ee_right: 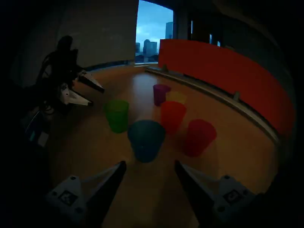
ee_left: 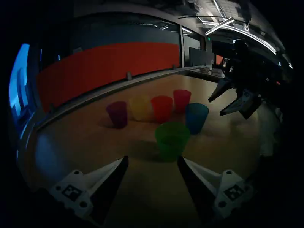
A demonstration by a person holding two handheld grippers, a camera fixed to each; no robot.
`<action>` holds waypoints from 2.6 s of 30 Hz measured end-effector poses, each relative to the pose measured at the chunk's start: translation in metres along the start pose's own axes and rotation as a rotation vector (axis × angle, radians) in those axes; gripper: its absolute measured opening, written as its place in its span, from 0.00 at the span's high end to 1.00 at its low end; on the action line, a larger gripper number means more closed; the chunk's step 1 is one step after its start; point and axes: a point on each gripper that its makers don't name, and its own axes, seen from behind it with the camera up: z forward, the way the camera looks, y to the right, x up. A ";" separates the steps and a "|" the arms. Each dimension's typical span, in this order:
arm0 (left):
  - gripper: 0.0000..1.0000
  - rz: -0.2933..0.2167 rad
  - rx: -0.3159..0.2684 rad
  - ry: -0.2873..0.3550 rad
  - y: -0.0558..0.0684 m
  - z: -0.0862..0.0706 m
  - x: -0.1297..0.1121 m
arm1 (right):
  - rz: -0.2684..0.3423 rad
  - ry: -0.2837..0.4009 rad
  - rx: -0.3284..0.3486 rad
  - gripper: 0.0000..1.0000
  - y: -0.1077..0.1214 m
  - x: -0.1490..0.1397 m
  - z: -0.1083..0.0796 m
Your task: Pour water
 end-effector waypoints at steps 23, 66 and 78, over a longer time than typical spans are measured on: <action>0.04 -0.200 0.292 0.143 -0.070 -0.033 0.007 | 0.137 0.095 -0.203 0.01 0.032 0.014 -0.033; 0.05 -0.305 0.540 0.369 -0.111 -0.066 0.033 | 0.253 0.443 -0.726 0.02 0.125 0.047 -0.094; 0.05 -0.288 0.553 0.407 -0.111 -0.069 0.045 | 0.315 0.567 -0.822 0.01 0.148 0.053 -0.117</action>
